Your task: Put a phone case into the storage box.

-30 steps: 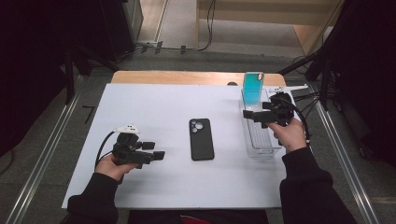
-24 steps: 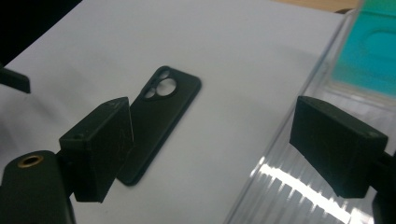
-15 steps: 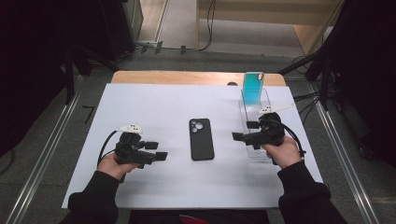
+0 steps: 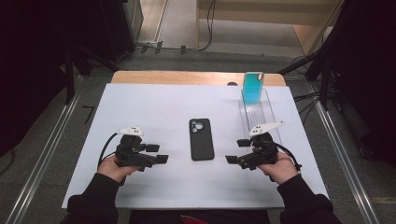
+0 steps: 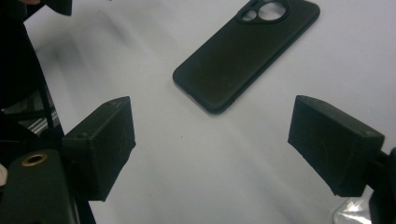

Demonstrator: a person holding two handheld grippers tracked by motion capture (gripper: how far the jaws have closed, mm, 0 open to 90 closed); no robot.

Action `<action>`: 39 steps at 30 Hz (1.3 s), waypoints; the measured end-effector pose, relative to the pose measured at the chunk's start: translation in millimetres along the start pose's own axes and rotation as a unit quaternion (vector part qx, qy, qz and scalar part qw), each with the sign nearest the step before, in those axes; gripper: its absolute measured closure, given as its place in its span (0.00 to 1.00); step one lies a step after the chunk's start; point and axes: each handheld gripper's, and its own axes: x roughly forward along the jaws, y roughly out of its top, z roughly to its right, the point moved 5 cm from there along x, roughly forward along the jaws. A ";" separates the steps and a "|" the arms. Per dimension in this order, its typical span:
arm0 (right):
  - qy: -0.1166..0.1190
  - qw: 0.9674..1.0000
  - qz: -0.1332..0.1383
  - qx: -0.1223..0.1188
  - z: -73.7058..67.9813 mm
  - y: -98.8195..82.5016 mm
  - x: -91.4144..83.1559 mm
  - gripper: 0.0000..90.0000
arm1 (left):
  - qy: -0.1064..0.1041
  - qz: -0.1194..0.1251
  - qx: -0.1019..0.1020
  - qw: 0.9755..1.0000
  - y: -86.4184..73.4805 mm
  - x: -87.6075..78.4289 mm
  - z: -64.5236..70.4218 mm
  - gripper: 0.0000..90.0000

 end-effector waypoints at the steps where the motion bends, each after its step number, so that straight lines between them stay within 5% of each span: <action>1: 0.002 1.000 -0.002 0.000 -0.7 -2.9 0.9 0.14 | 0.000 -0.001 -0.001 1.000 -0.1 0.3 0.5 0.33; 7: 0.016 1.000 -0.020 0.006 -2.5 -13.0 3.8 0.14 | -0.002 -0.001 0.000 1.000 -1.1 1.0 1.9 0.33; 18: 0.018 1.000 -0.009 -0.002 -3.5 -11.5 10.2 0.14 | 0.010 0.005 -0.002 1.000 -4.0 -1.5 1.1 0.33; 28: 0.010 1.000 -0.010 0.015 -15.3 12.7 19.5 0.14 | 0.010 0.009 -0.003 1.000 -6.8 -3.6 4.6 0.33; 39: -0.006 1.000 -0.017 0.003 -20.1 37.0 47.3 0.14 | 0.021 0.008 -0.012 1.000 -15.7 -8.9 4.0 0.33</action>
